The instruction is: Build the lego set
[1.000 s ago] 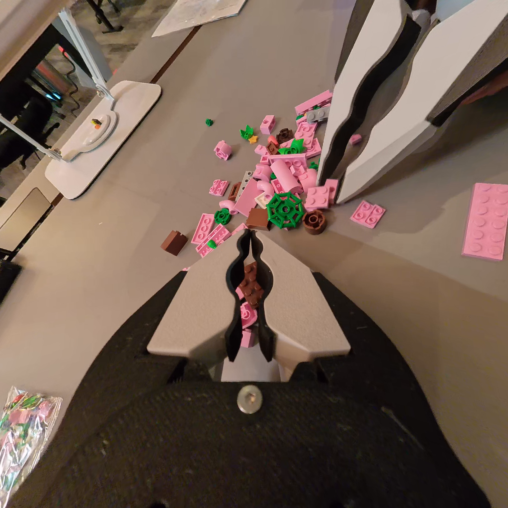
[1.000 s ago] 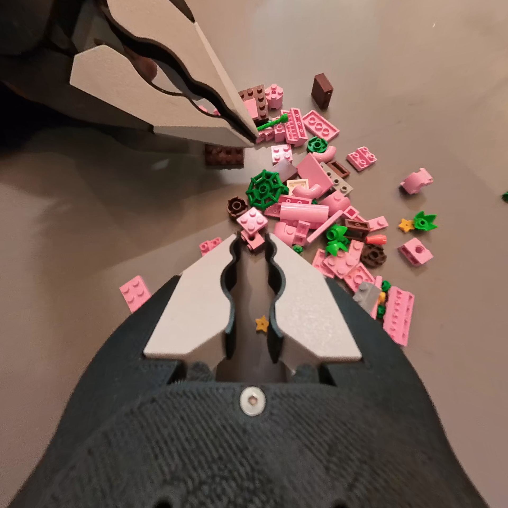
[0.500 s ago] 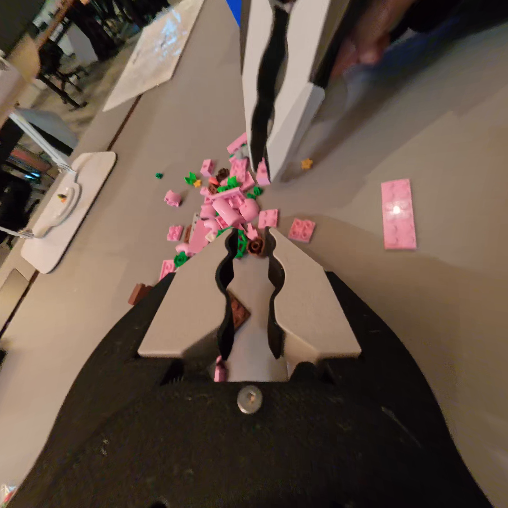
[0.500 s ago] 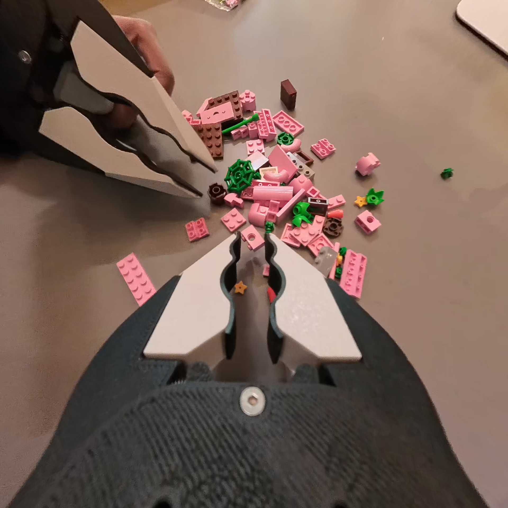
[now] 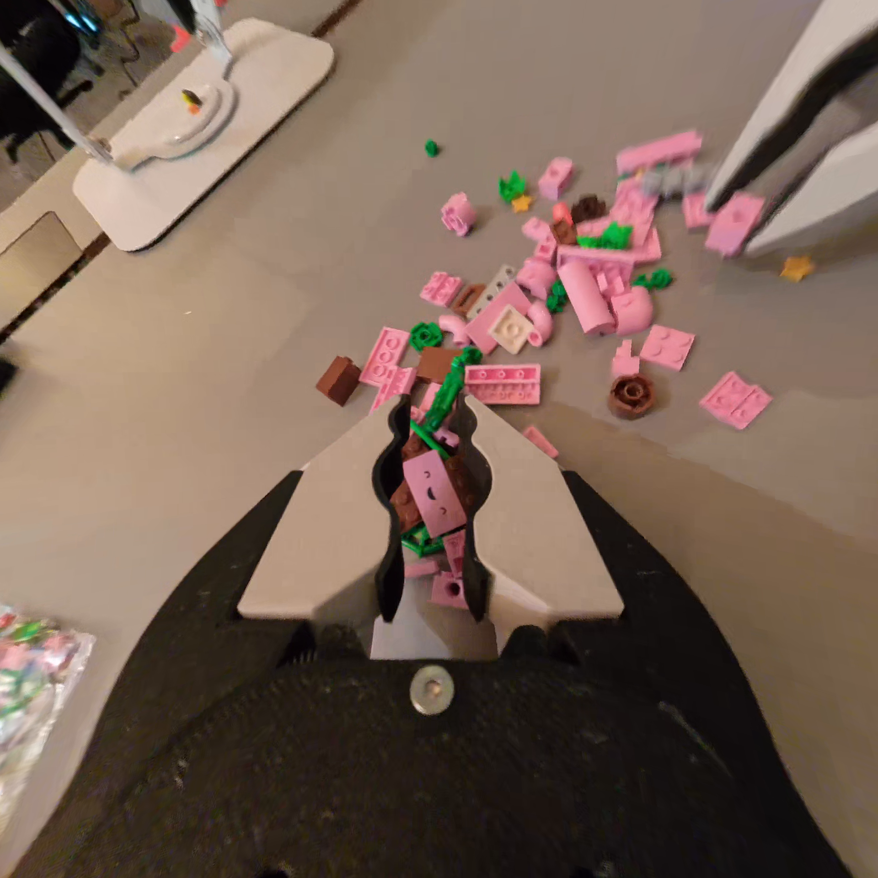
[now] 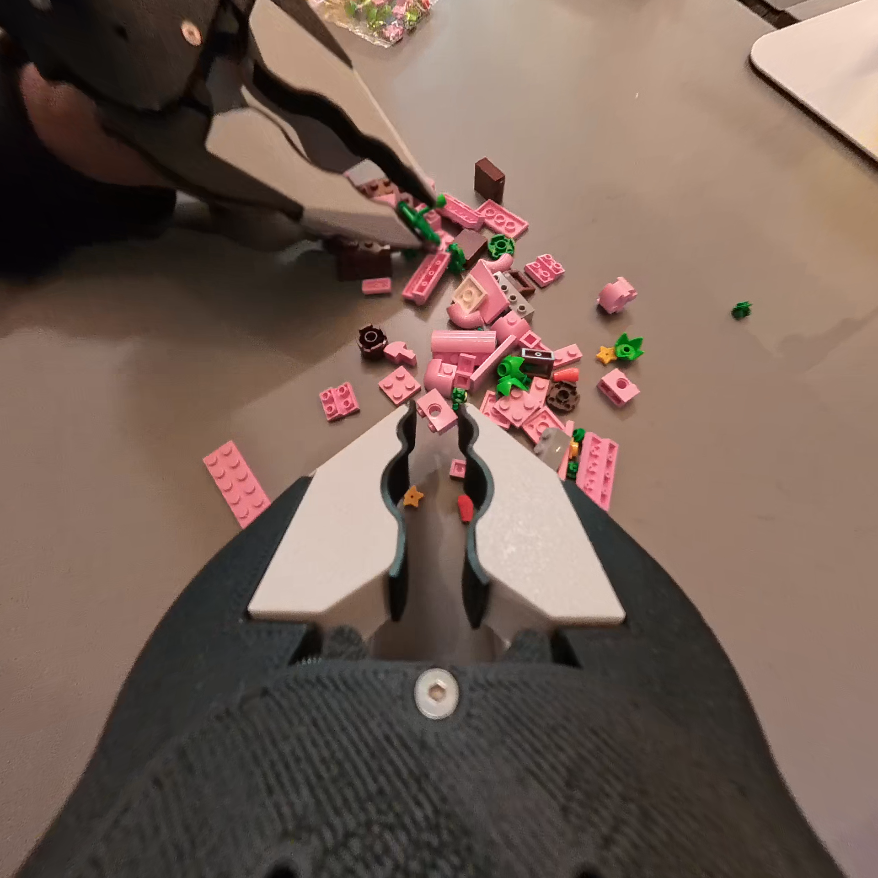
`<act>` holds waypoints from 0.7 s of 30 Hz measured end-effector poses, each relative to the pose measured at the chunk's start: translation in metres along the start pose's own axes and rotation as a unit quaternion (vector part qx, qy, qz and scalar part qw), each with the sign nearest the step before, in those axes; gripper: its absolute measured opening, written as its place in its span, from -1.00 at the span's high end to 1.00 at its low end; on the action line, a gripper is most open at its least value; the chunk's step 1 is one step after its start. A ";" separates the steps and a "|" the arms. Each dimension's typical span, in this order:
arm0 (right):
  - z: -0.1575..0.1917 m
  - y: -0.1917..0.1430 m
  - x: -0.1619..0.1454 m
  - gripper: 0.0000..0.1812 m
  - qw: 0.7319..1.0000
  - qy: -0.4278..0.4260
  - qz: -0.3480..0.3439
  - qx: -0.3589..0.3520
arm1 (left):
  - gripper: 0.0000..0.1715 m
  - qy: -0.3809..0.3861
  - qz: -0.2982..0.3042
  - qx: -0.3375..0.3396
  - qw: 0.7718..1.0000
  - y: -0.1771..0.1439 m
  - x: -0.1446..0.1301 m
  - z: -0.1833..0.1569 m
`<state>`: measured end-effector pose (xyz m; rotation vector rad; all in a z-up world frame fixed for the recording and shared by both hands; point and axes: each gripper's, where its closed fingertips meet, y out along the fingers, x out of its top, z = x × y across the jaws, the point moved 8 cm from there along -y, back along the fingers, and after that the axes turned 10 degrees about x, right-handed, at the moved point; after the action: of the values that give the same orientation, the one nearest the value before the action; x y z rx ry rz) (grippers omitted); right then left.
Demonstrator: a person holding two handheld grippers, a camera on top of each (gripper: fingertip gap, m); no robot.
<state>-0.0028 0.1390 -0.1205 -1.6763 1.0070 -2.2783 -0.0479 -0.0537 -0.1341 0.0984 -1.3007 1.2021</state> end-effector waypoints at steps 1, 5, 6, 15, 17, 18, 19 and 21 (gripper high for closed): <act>0.000 0.000 0.000 0.82 1.000 -0.001 0.000 -0.001 | 0.80 -0.034 -0.013 -0.007 0.999 -0.003 0.001 0.007; 0.002 -0.001 0.002 0.82 1.000 -0.009 -0.001 -0.005 | 0.74 -0.123 -0.017 -0.058 0.991 -0.005 -0.003 0.024; 0.003 -0.002 0.002 0.82 1.000 -0.010 -0.001 -0.006 | 0.69 -0.126 -0.004 -0.068 0.990 -0.003 -0.005 0.025; 0.004 -0.004 0.003 0.82 1.000 -0.012 -0.004 -0.008 | 0.65 -0.085 0.064 0.052 0.993 0.005 -0.023 0.046; 0.004 -0.004 0.003 0.82 1.000 -0.013 -0.004 -0.008 | 0.64 -0.089 0.054 0.065 0.992 0.003 -0.023 0.051; 0.004 -0.004 0.003 0.82 1.000 -0.014 -0.004 -0.009 | 0.63 -0.098 0.045 0.065 0.992 0.001 -0.023 0.053; 0.004 -0.004 0.003 0.82 1.000 -0.014 -0.004 -0.009 | 0.63 -0.105 0.032 0.053 0.992 -0.001 -0.021 0.053; 0.004 -0.004 0.003 0.82 1.000 -0.014 -0.003 -0.009 | 0.63 -0.112 0.007 -0.011 0.994 -0.005 -0.018 0.048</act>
<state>0.0009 0.1393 -0.1153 -1.7158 1.0212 -2.2498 -0.0732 -0.0980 -0.1286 0.2121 -1.5117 1.2143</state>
